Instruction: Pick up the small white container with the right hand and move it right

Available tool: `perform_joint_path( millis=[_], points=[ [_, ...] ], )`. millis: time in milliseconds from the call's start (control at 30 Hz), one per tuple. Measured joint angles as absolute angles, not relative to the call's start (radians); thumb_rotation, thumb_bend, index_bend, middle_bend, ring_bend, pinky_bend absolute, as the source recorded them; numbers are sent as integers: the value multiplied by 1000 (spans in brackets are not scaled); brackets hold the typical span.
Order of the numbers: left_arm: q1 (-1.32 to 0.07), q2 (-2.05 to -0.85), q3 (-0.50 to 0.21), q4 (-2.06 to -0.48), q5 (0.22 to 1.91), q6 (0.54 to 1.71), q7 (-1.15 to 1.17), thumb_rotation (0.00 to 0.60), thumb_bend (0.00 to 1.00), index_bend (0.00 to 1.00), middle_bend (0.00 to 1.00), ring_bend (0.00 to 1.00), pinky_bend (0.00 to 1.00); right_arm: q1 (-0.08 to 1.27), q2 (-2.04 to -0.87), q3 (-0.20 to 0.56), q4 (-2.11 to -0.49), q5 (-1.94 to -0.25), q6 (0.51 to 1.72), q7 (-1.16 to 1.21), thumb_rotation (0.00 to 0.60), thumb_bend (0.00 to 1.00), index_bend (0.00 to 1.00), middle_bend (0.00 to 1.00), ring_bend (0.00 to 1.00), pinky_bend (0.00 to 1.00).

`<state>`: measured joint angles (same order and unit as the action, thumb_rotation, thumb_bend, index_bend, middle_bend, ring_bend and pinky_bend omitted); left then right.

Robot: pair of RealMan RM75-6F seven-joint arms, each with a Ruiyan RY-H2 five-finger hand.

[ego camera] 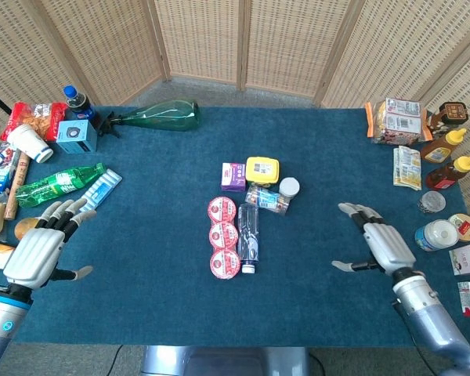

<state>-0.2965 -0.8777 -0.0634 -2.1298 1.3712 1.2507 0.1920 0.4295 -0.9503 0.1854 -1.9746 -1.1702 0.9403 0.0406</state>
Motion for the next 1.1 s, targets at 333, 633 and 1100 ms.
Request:
perform_joint_path(
  millis=[333, 633, 1100],
  points=[
    [-295, -856, -59, -2143, 1404, 1249, 153, 600, 102, 171, 0, 0, 0, 586, -971, 215, -1937, -1084, 712, 97, 505, 0, 0, 0, 0, 0],
    [-283, -848, -55, -2151, 1415, 1266, 151, 600, 103, 168, 0, 0, 0, 690, -1054, 220, -1842, -1002, 635, 103, 502, 0, 0, 0, 0, 0],
    [-267, -844, -48, -2157, 1414, 1285, 164, 600, 103, 164, 0, 0, 0, 812, -1157, 219, -1688, -906, 545, 109, 504, 0, 0, 0, 0, 0]
  ],
)
